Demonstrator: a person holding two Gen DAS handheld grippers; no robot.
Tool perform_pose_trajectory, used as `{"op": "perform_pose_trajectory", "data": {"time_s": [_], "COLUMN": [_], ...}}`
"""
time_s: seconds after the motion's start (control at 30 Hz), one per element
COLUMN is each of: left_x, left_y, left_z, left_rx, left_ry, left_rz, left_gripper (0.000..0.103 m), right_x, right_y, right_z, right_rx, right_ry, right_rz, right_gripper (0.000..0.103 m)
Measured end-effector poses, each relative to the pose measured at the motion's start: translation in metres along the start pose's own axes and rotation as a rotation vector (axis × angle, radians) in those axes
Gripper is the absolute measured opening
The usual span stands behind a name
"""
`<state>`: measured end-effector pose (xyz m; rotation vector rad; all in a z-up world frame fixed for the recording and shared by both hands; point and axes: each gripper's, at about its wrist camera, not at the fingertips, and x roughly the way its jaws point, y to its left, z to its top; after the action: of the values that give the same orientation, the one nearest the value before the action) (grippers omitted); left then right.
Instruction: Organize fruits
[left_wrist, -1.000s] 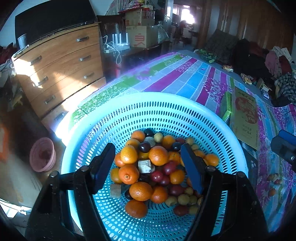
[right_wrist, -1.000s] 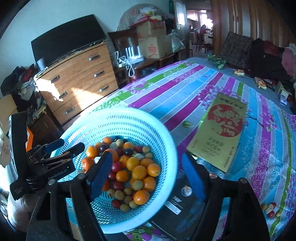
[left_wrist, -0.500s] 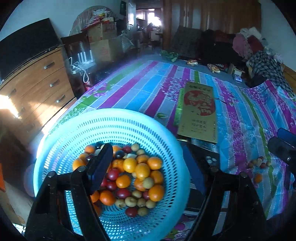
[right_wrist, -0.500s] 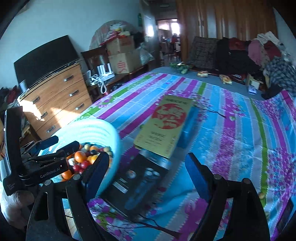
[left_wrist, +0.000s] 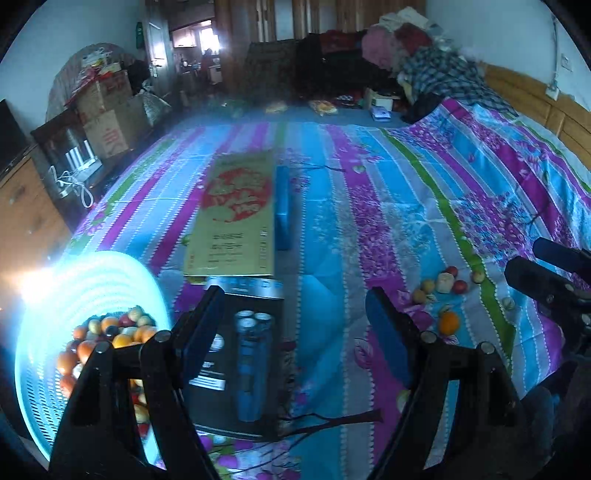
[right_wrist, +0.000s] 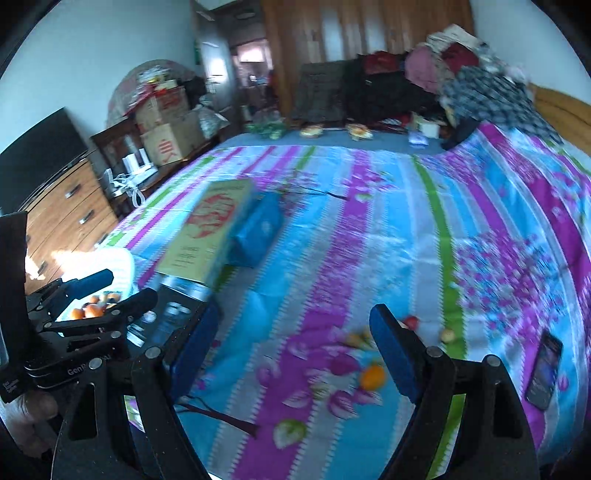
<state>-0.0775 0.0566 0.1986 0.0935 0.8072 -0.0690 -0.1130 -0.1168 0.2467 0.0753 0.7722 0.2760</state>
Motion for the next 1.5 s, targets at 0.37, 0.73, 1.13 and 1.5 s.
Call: {"op": "perform_pose_trajectory", "data": {"time_s": [0.37, 0.73, 1.13, 1.5], "left_x": [0.029, 0.083, 0.140, 0.152], "left_y": [-0.057, -0.081, -0.090, -0.103], "left_z": [-0.009, -0.032, -0.087, -0.095], "left_rx": [0.074, 0.061, -0.006, 0.061], "left_ry": [0.083, 0.199, 0.241, 0.152], "left_rz": [-0.053, -0.090, -0.142, -0.124], "left_gripper": [0.079, 0.079, 0.080, 0.103], "right_x": [0.013, 0.055, 0.104, 0.134], "right_y": [-0.100, -0.145, -0.170, -0.177], "right_z": [-0.057, -0.095, -0.129, -0.152], "right_rx": [0.090, 0.136, 0.120, 0.082], "right_ry": [0.106, 0.213, 0.221, 0.184], "right_rz": [-0.123, -0.148, -0.192, -0.245], "right_gripper": [0.086, 0.086, 0.086, 0.103]}}
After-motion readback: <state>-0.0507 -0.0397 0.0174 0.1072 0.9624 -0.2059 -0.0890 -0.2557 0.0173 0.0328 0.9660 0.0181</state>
